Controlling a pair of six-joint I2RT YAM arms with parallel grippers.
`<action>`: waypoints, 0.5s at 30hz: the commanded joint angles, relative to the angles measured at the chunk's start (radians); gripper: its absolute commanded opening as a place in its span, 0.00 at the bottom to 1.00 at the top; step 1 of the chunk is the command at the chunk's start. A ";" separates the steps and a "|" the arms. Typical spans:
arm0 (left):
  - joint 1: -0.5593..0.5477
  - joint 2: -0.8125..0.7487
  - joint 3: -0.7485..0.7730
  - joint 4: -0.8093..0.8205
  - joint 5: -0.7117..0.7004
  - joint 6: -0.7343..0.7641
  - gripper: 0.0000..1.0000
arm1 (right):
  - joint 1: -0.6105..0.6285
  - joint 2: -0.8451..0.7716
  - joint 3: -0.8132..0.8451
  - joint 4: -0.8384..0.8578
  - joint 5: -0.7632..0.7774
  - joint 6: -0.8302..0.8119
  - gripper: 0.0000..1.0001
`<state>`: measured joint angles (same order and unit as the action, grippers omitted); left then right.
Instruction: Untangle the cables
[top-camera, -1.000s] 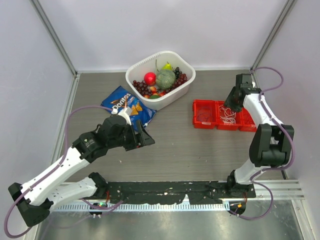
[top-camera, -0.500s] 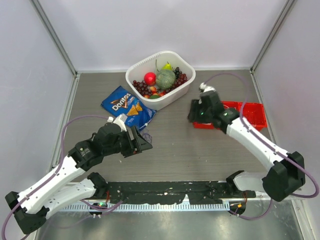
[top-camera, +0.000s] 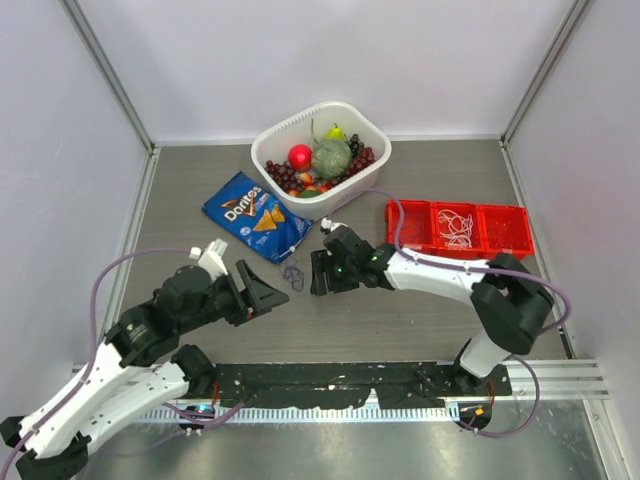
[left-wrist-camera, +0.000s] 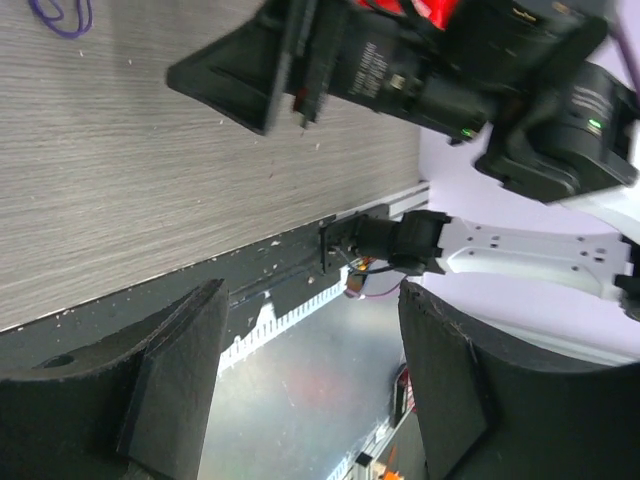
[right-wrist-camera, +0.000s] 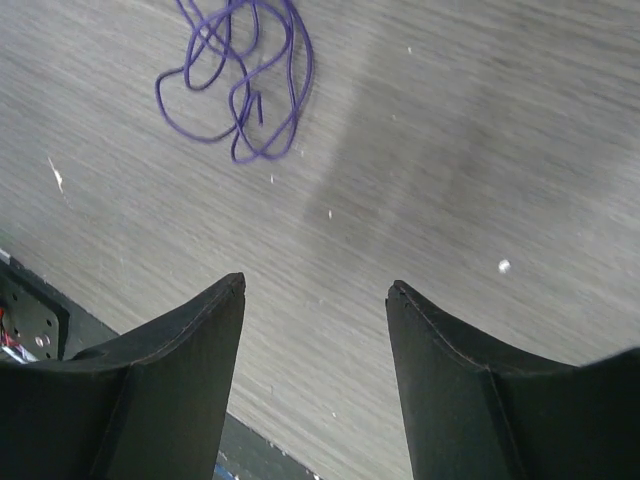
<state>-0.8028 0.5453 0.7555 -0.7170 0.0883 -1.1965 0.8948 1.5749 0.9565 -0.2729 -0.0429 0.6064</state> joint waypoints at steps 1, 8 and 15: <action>0.004 -0.114 -0.004 -0.082 -0.079 -0.057 0.73 | 0.000 0.097 0.139 0.097 -0.064 0.029 0.63; 0.005 -0.229 -0.012 -0.142 -0.160 -0.103 0.72 | 0.039 0.341 0.384 0.022 -0.037 -0.049 0.49; 0.004 -0.223 0.001 -0.157 -0.168 -0.100 0.72 | 0.044 0.445 0.490 -0.037 0.040 -0.063 0.48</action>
<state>-0.8028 0.3119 0.7448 -0.8627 -0.0456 -1.2858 0.9363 1.9965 1.3705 -0.2646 -0.0654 0.5735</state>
